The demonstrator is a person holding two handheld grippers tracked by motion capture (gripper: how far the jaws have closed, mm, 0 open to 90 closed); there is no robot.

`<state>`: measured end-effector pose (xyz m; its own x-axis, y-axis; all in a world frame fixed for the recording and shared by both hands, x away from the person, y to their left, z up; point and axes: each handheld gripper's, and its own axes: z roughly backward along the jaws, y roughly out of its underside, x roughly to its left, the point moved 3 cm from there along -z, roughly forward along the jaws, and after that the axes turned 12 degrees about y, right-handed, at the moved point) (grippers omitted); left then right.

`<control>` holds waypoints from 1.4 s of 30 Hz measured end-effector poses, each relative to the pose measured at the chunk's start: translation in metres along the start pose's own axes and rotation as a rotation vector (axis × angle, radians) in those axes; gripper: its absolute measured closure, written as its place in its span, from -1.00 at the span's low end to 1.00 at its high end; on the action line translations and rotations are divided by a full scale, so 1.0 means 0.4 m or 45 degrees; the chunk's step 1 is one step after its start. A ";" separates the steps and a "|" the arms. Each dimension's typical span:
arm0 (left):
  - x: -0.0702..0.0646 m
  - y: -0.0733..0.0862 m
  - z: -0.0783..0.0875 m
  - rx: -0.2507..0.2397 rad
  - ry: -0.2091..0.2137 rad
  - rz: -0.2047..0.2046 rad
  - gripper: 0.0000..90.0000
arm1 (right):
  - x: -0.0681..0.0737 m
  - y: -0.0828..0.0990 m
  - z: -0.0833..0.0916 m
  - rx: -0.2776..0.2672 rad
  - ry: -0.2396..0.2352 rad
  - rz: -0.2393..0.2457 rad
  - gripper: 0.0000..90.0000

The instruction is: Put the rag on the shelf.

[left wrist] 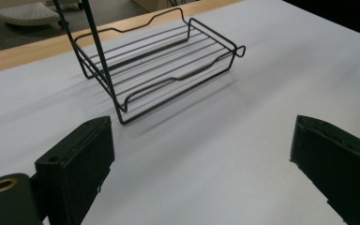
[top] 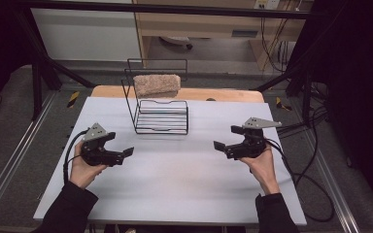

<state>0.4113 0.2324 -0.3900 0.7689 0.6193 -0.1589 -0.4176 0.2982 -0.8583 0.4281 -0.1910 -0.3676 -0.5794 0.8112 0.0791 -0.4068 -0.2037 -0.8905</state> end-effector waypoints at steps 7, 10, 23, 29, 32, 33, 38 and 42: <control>-0.005 0.053 -0.006 0.046 -0.009 -0.003 -0.86 | -0.006 0.060 0.007 0.031 -0.002 0.001 -0.98; -0.006 0.074 -0.006 0.057 0.002 0.002 -0.86 | -0.011 0.088 0.013 0.046 -0.002 -0.002 -0.98; -0.007 0.135 0.005 0.080 0.026 0.007 -0.86 | -0.051 0.223 0.033 0.134 0.007 -0.036 -0.99; -0.006 0.161 0.003 0.101 0.037 0.012 -0.86 | -0.068 0.264 0.049 0.161 0.016 -0.051 -0.99; -0.006 0.173 0.002 0.115 0.039 0.013 -0.86 | -0.071 0.276 0.056 0.175 0.023 -0.050 -0.99; -0.005 0.175 0.003 0.116 0.040 0.016 -0.86 | -0.072 0.278 0.058 0.176 0.024 -0.054 -0.99; -0.003 0.183 0.006 0.111 0.042 0.031 -0.85 | -0.078 0.285 0.065 0.163 0.035 -0.065 -0.99; -0.001 0.187 0.007 0.114 0.048 0.034 -0.85 | -0.077 0.288 0.062 0.177 0.034 -0.055 -0.99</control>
